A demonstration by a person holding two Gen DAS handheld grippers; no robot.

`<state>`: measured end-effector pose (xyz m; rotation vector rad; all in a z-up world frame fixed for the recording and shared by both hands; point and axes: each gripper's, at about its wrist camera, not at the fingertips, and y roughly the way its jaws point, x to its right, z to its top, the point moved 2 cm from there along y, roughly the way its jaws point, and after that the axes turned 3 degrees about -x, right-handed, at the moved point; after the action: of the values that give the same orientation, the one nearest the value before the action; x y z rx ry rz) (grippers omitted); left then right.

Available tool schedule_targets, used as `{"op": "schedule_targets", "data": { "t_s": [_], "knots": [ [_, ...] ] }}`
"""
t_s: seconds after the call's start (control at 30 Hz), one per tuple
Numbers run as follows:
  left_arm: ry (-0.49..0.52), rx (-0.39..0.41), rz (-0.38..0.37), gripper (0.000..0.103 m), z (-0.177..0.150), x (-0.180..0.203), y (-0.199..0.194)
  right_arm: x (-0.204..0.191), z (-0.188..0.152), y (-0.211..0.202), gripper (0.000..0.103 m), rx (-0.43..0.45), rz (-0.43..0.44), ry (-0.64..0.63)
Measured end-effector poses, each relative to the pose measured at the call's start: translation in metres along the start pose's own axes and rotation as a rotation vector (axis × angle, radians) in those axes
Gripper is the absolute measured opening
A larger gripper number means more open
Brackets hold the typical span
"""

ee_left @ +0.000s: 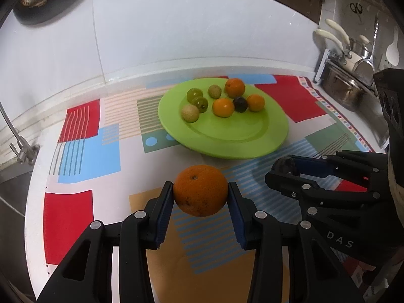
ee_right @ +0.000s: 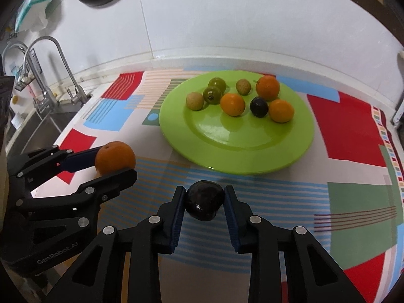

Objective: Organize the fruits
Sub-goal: 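Lift and carry the orange and the plum over the green plate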

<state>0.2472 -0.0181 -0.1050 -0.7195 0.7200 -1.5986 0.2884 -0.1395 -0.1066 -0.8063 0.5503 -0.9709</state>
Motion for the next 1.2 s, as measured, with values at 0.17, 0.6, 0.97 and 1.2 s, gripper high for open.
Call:
{"op": "schedule_targets", "data": {
  "t_s": [0.17, 0.6, 0.97, 1.2],
  "knots": [
    [0.000, 0.023, -0.012, 0.042, 0.002, 0.006, -0.016, 0.000, 0.000, -0.022, 0.032, 0.047, -0.007, 0.004],
    [0.035, 0.098, -0.023, 0.042, 0.018, 0.022, -0.046, 0.003, 0.008, -0.068, 0.032, 0.164, -0.028, 0.000],
    [0.066, 0.164, -0.010, 0.042, 0.047, 0.028, -0.051, 0.014, 0.027, -0.083, 0.032, 0.237, -0.044, 0.007],
    [0.065, 0.164, -0.005, 0.042, 0.064, 0.027, -0.037, 0.027, 0.041, -0.074, 0.032, 0.239, -0.046, 0.023]
  ]
}}
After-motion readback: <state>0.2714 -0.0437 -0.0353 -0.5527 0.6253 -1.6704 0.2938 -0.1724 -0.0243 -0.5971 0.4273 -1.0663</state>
